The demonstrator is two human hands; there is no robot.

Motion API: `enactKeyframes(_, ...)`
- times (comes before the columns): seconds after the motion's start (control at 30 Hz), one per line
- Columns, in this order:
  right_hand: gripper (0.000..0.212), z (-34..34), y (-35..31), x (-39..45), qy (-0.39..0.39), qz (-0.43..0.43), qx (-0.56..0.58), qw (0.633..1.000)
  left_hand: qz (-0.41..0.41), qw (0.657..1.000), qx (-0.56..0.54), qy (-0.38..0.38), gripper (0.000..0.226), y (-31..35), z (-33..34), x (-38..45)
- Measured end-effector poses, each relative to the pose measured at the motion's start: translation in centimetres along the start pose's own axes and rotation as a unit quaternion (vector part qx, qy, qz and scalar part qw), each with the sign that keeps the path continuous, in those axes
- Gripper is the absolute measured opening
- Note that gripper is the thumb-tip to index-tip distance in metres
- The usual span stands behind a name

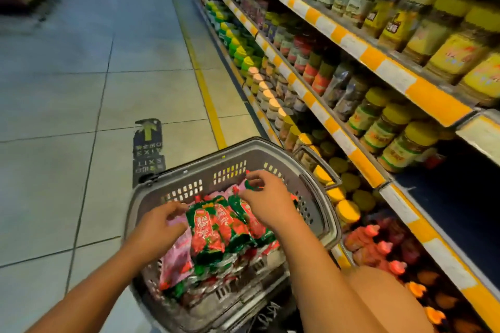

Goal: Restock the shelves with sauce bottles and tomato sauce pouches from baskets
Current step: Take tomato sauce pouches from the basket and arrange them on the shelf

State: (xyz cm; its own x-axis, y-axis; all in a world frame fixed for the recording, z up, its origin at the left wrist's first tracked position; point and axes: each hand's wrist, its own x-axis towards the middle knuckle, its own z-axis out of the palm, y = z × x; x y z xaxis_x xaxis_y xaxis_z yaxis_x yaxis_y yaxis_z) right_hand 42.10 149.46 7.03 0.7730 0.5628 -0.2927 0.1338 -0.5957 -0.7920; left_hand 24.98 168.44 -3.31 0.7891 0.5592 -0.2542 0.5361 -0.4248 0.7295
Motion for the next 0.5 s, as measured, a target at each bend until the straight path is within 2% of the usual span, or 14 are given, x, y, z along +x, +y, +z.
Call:
enactKeyframes(0.1,0.030,1.0,3.7,1.6,0.037,0.066,-0.013,0.997,-0.033,0.999,-0.004,-0.013,0.035,-1.3,2.0,0.0)
enactKeyframes(0.2,0.046,1.4,7.4,2.2,0.015,0.139,-0.046,0.989,-0.084,0.996,-0.013,-0.036,0.032,-2.1,4.3,0.6)
enactKeyframes(0.27,0.050,1.3,8.8,2.9,0.008,0.152,-0.060,0.987,-0.114,0.992,-0.016,-0.059,0.035,-2.1,5.8,1.1)
enactKeyframes(0.37,0.051,1.0,10.2,3.5,-0.007,0.180,-0.086,0.980,-0.115,0.991,-0.004,-0.065,0.049,-1.7,7.6,1.4)
enactKeyframes(0.43,0.051,1.1,10.9,3.8,-0.039,0.191,-0.098,0.976,-0.114,0.992,0.018,-0.047,0.069,-2.0,8.5,1.8)
enactKeyframes(0.5,0.056,1.1,11.3,4.1,-0.067,0.194,-0.093,0.974,-0.124,0.991,0.031,-0.031,0.078,-1.8,9.0,2.2)
